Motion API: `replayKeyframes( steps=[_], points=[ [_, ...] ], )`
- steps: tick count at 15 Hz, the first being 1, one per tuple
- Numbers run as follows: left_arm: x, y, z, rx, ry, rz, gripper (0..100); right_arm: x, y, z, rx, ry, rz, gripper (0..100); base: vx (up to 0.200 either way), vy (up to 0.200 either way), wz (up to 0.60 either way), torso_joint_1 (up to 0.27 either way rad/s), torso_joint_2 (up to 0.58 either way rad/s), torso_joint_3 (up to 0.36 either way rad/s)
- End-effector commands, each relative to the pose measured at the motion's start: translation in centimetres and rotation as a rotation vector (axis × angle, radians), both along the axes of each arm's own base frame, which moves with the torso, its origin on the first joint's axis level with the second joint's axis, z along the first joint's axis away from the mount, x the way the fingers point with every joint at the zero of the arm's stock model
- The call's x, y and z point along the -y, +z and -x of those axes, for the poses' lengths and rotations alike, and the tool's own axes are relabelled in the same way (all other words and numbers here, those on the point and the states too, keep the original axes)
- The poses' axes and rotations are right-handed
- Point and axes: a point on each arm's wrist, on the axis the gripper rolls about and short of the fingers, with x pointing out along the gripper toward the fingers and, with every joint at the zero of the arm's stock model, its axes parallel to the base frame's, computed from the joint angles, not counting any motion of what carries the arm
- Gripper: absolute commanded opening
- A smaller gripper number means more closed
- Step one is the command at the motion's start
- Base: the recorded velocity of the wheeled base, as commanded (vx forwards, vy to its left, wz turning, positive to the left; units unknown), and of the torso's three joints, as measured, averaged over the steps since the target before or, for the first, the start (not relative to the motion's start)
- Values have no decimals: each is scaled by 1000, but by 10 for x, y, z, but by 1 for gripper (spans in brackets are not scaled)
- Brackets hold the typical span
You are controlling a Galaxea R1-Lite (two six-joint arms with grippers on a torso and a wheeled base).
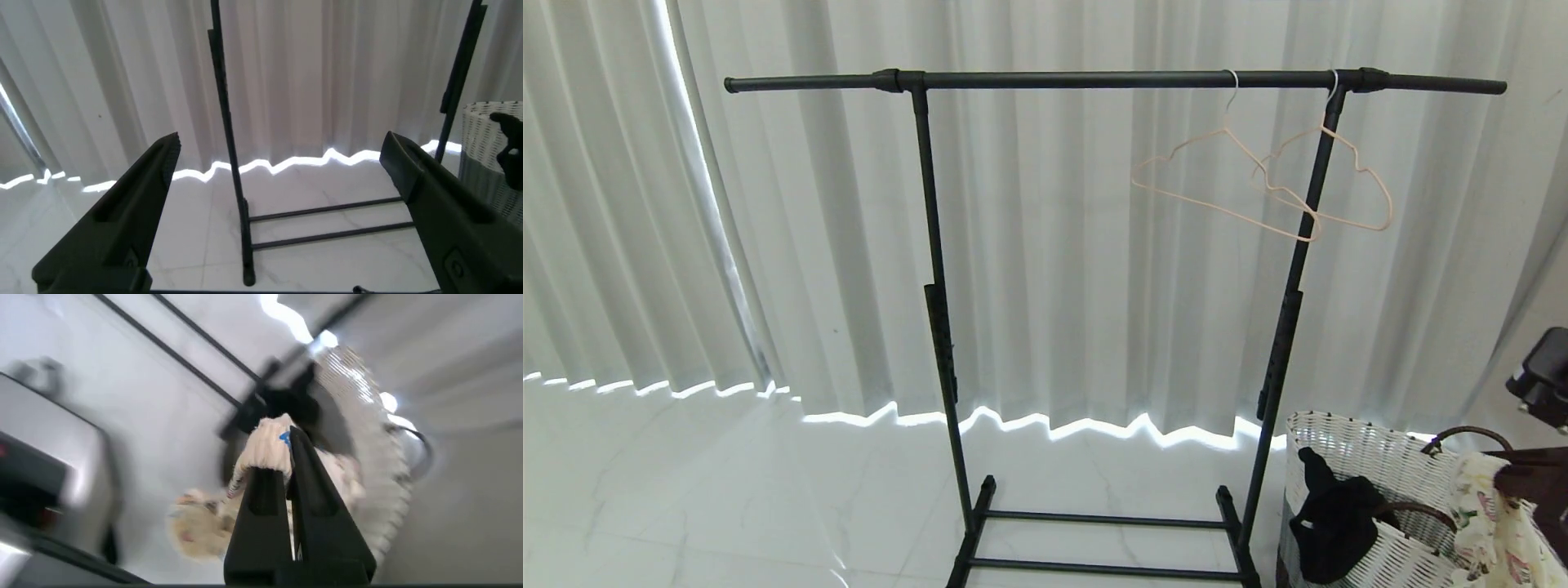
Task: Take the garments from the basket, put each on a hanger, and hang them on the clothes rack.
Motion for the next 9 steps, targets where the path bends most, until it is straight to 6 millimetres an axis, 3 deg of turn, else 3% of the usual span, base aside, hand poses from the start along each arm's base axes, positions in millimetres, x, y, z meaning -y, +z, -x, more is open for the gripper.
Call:
replayKeyframes(
  steps=[1, 5, 7, 9],
  points=[
    [0, 0, 0, -2, 1, 0, 100, -38, 8, -17, -57, 69, -75, 0, 0, 0, 0, 0, 0, 0],
    [0, 2, 0, 12, 4, 6, 100, -77, 19, -35, -107, 78, -173, 0, 0, 0, 0, 0, 0, 0],
    [0, 27, 8, 91, -21, 40, 100, -87, 23, -39, -119, 91, -204, 0, 0, 0, 0, 0, 0, 0],
    [1, 86, 8, 122, -80, 57, 100, -98, 27, -43, -125, 124, -217, 0, 0, 0, 0, 0, 0, 0]
  ],
)
